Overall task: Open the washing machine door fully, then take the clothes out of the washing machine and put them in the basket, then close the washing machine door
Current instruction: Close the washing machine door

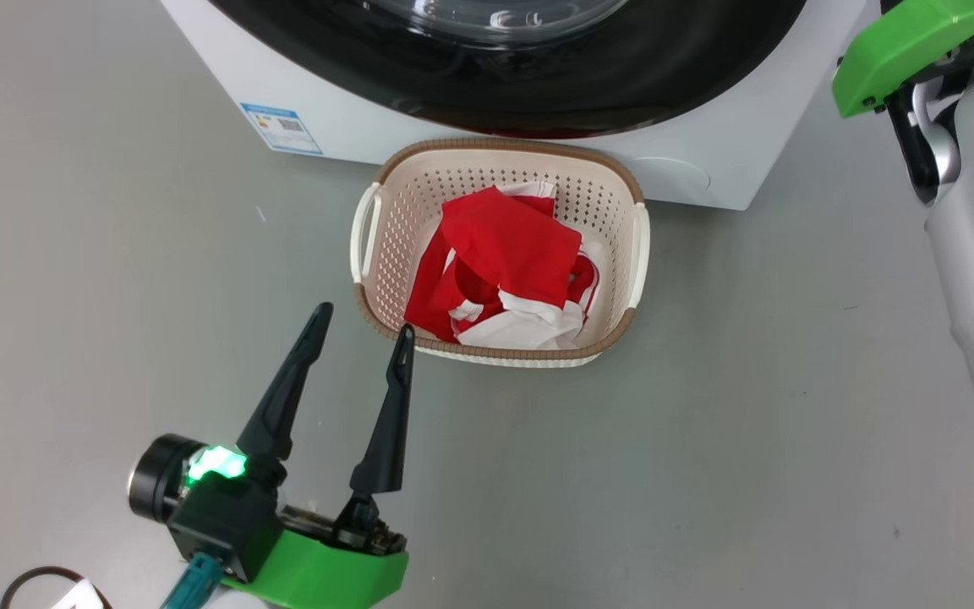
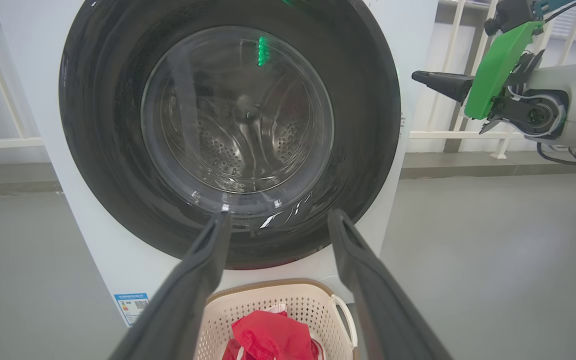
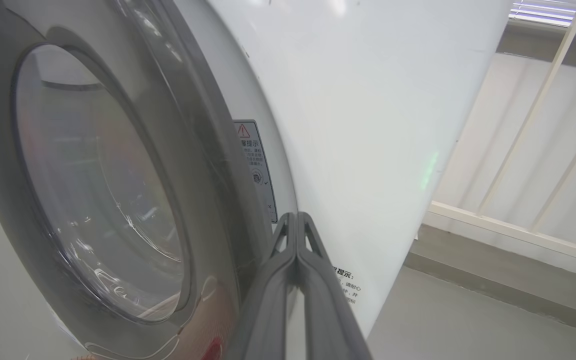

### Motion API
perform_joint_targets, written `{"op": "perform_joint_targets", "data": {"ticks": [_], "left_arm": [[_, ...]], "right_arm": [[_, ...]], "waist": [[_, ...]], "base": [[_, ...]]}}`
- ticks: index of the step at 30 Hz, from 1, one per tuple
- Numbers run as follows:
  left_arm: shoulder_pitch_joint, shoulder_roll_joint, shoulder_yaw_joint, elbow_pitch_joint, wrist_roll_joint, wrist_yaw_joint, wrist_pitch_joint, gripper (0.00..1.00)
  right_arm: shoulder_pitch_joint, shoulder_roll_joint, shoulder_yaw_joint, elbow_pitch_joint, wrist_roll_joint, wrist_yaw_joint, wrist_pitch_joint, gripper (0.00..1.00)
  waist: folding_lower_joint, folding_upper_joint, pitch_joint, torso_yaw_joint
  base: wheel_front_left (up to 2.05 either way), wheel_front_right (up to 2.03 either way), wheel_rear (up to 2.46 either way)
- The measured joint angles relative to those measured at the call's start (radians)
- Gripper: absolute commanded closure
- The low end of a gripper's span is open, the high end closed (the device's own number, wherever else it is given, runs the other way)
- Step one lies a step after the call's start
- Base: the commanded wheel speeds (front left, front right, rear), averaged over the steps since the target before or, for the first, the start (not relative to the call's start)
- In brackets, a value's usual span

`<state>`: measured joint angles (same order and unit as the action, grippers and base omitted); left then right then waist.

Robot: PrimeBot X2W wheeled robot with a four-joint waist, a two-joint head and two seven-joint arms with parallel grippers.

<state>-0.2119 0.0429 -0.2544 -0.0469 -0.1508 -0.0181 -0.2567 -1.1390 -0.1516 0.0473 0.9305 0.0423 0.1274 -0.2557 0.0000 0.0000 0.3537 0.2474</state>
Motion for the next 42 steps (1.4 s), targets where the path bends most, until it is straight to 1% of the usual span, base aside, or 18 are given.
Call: {"op": "perform_joint_targets", "data": {"ticks": [1, 2, 3, 4, 5, 6, 16, 18, 26, 42], "left_arm": [[0.000, 0.000, 0.000, 0.000, 0.000, 0.000, 0.000, 0.00], [0.000, 0.000, 0.002, 0.001, 0.000, 0.000, 0.000, 0.00], [0.000, 0.000, 0.004, 0.001, 0.000, 0.000, 0.000, 0.00], [0.000, 0.000, 0.006, 0.002, -0.002, 0.000, 0.000, 0.00], [0.000, 0.000, 0.007, 0.003, -0.003, 0.000, 0.000, 0.00], [0.000, 0.000, 0.008, 0.005, -0.005, 0.000, 0.000, 0.00], [0.004, 0.000, 0.016, 0.019, -0.044, 0.002, 0.000, 0.00], [0.004, 0.000, 0.017, 0.019, -0.044, 0.009, 0.000, 0.00], [0.011, 0.000, 0.024, 0.022, -0.058, 0.010, 0.000, 0.00], [0.052, 0.001, 0.050, 0.021, -0.062, 0.010, 0.000, 0.00]], "right_arm": [[0.008, 0.000, -0.002, -0.005, 0.000, 0.000, 0.000, 0.71], [0.013, 0.002, -0.003, -0.007, 0.000, 0.000, 0.000, 0.71], [0.018, 0.003, -0.004, -0.014, 0.000, 0.000, 0.000, 0.58], [0.024, 0.005, -0.005, -0.022, 0.000, 0.000, 0.000, 0.39], [0.032, 0.008, -0.005, -0.030, 0.000, 0.000, 0.000, 0.08], [0.039, 0.011, -0.005, -0.035, 0.000, 0.000, 0.000, 0.00], [0.153, 0.031, -0.007, -0.125, 0.012, 0.000, 0.000, 0.00], [0.177, 0.034, -0.007, -0.147, 0.017, 0.000, 0.000, 0.00], [0.300, 0.062, -0.006, -0.262, 0.030, 0.000, 0.000, 0.00], [0.552, 0.088, -0.008, -0.487, 0.074, 0.000, 0.000, 0.00]], "waist": [[0.0000, 0.0000, -0.003, -0.002], [0.0000, 0.0000, -0.006, -0.004], [0.0000, 0.0000, -0.009, -0.006], [0.0000, 0.0000, -0.012, -0.008], [0.0000, 0.0000, -0.015, -0.011], [0.0000, -0.0001, -0.019, -0.013], [0.0000, 0.0000, -0.053, -0.049], [0.0000, 0.0000, -0.060, -0.059], [0.0000, 0.0000, -0.092, -0.099], [0.0000, 0.0000, -0.147, -0.198]], "base": [[0.00, 0.00, 0.00], [0.00, 0.00, 0.00], [0.00, 0.00, 0.00], [0.00, 0.00, 0.00], [0.00, 0.00, 0.00], [0.00, 0.00, 0.00], [0.00, 0.00, 0.00], [0.00, 0.00, 0.00], [0.00, 0.00, 0.00], [0.00, 0.00, 0.00]]}}
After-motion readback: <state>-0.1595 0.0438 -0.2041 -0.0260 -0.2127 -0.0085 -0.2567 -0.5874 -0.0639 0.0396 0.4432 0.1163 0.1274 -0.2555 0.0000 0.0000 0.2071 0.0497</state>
